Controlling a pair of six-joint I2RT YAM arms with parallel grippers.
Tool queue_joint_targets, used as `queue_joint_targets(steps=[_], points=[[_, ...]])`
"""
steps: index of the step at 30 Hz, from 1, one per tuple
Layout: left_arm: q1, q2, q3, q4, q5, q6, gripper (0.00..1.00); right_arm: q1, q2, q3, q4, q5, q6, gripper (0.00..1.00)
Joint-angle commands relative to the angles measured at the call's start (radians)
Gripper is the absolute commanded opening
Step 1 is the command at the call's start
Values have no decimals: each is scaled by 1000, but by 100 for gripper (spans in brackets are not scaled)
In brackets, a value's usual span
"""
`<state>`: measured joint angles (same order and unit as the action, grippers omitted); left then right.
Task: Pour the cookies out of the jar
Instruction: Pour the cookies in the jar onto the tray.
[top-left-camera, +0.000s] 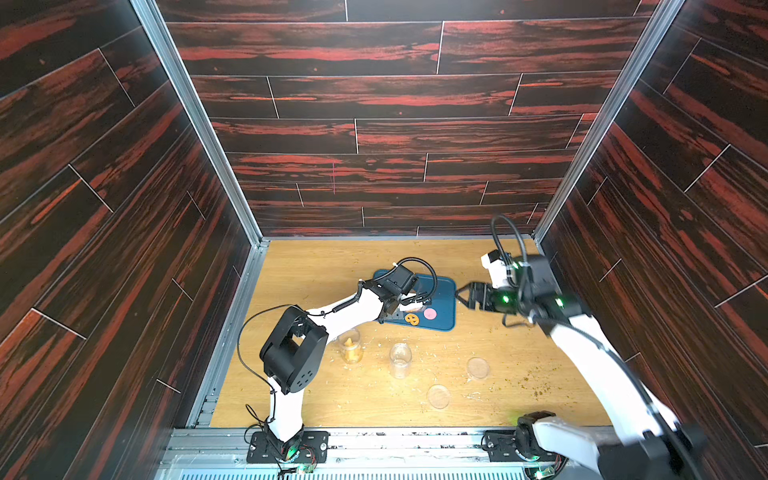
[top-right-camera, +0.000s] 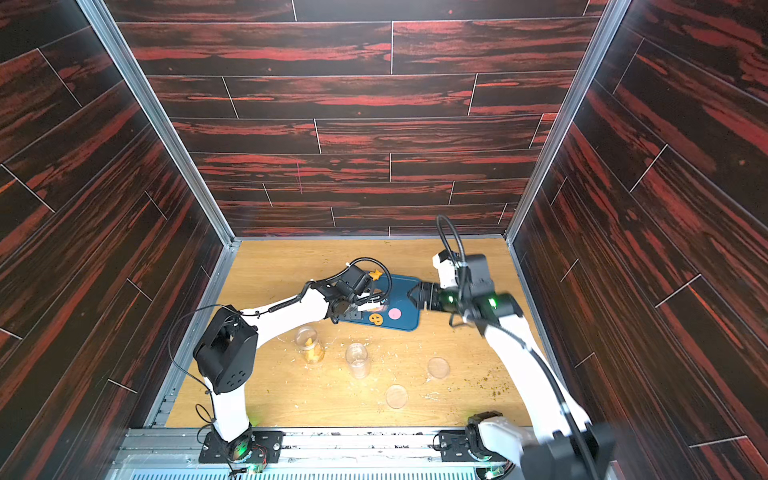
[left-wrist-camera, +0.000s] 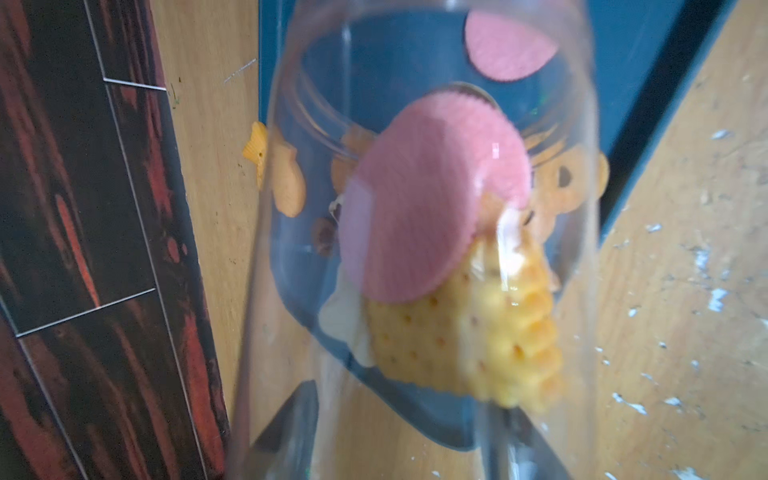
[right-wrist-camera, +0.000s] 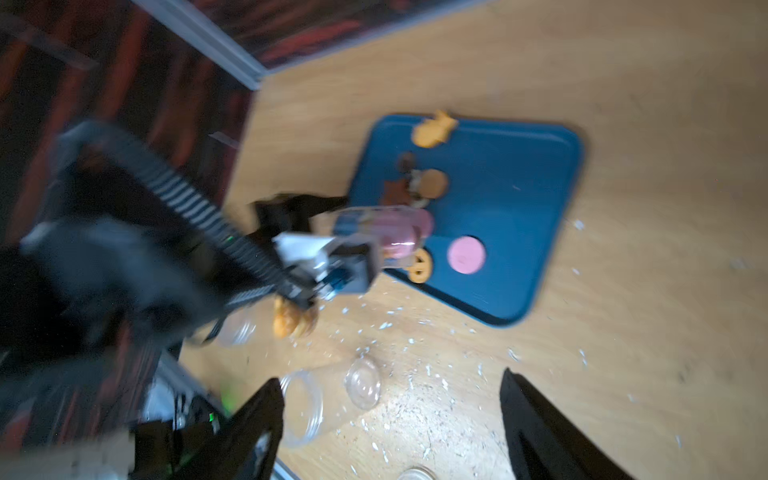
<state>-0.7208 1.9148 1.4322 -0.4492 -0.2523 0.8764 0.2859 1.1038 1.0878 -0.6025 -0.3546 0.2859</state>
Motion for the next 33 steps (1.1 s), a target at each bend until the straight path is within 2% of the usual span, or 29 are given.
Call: queue_joint_targets(steps=[1, 3, 7, 10, 12, 15, 18, 25, 30, 33], points=[[-14, -6, 43, 4, 26, -23, 31, 5, -54, -33, 82, -122, -170, 84], [-5, -21, -1, 27, 7, -3, 31, 8, -56, -26, 31, -126, -237, 84], [-5, -10, 29, 16, 32, -20, 30, 29, -17, 1, -104, -83, -386, 83], [0, -22, 7, 7, 17, -14, 30, 68, -24, -7, -128, -53, -496, 83], [13, -45, -32, 23, 6, -5, 31, 70, -44, -56, -97, -22, -519, 83], [17, -53, -25, 15, 20, -15, 31, 69, -53, -158, -25, -2, -481, 84], [18, -43, -16, 12, 33, -39, 31, 69, -14, -217, 57, -51, -410, 84], [12, -56, -35, 0, 19, -14, 31, 48, 69, -290, 200, -132, -302, 84], [-4, -27, -39, 2, -53, 14, 31, 11, 82, -320, 237, -173, -233, 84], [-12, 2, 41, 5, -63, 16, 31, 9, 83, -337, 245, -182, -232, 84]])
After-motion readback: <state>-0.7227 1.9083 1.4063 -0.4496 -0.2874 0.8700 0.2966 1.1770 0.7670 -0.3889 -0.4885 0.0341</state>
